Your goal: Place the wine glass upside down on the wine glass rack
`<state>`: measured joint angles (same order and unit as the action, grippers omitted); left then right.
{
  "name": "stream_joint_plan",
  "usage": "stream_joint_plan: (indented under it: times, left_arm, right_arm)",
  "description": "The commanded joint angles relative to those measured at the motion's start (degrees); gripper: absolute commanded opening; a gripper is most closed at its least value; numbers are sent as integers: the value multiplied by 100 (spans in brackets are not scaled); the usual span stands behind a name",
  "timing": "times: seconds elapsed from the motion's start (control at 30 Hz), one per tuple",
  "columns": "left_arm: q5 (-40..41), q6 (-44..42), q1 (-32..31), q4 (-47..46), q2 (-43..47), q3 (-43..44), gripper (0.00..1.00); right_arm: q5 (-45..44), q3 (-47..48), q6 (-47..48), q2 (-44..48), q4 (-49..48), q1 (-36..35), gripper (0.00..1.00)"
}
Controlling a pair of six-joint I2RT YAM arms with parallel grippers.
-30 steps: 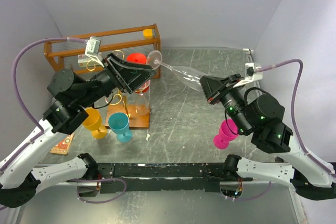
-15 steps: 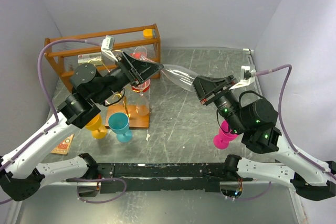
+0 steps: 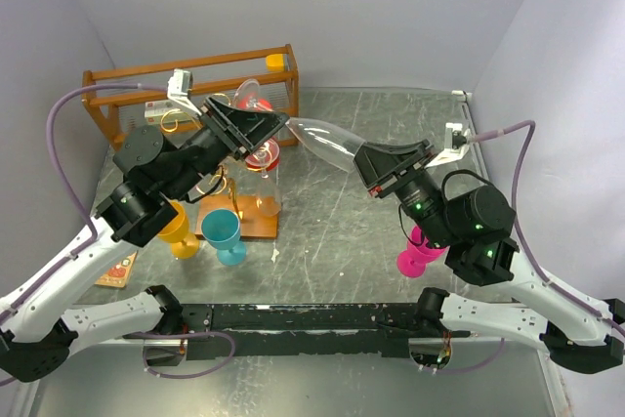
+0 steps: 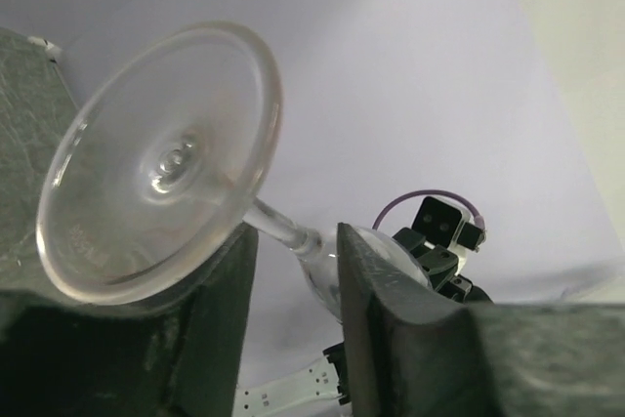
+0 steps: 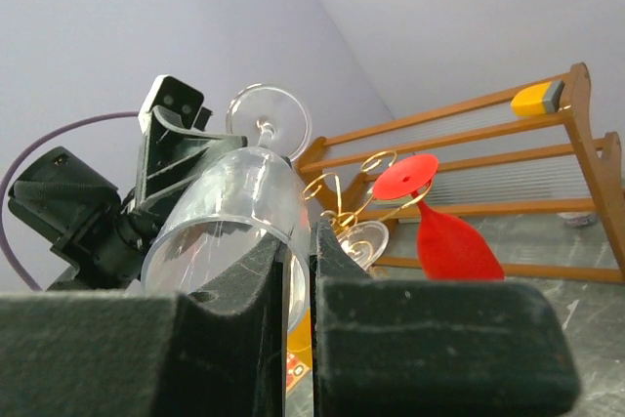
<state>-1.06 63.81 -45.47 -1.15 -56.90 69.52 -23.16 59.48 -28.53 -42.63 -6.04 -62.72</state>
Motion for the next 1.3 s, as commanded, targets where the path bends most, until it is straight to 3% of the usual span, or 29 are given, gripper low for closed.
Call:
stream_joint_plan:
  times: [0.0,0.27,0.6,0.7,0.8,0.93,1.13,1.27]
  left_arm:
    - [325,70,-16,-456,123,-50,44]
    - [149,202,-11,-643,99,-11,32]
    - [79,243,-15,-822,42,30,31]
    - [53,223,-14,-883,22,27,24]
    - [53,178,-12,-912,21,18,9]
    - [107,-18,-11,-965,52,9,7]
    - [409,-668,-16,-697,133,187,7]
    - [640,-1305,-12,-272,142,520,7]
  right_arm:
    - [772,-93,-189,29,-8,-39,0]
    - [1549,-121,-231,-223,-103,-39,0]
    - [2023,-178,-388,-512,-310,-37,0]
    - [2048,-182,-520,-567,-387,-41,0]
    - [2056,-178,-610,-623,-382,-46,0]
    - [1885,-181,-691,-661,-235,-39,0]
    - [1034,-150,-812,-530,375,-43,20]
    - [631,-98,-826,-414,833,-44,41]
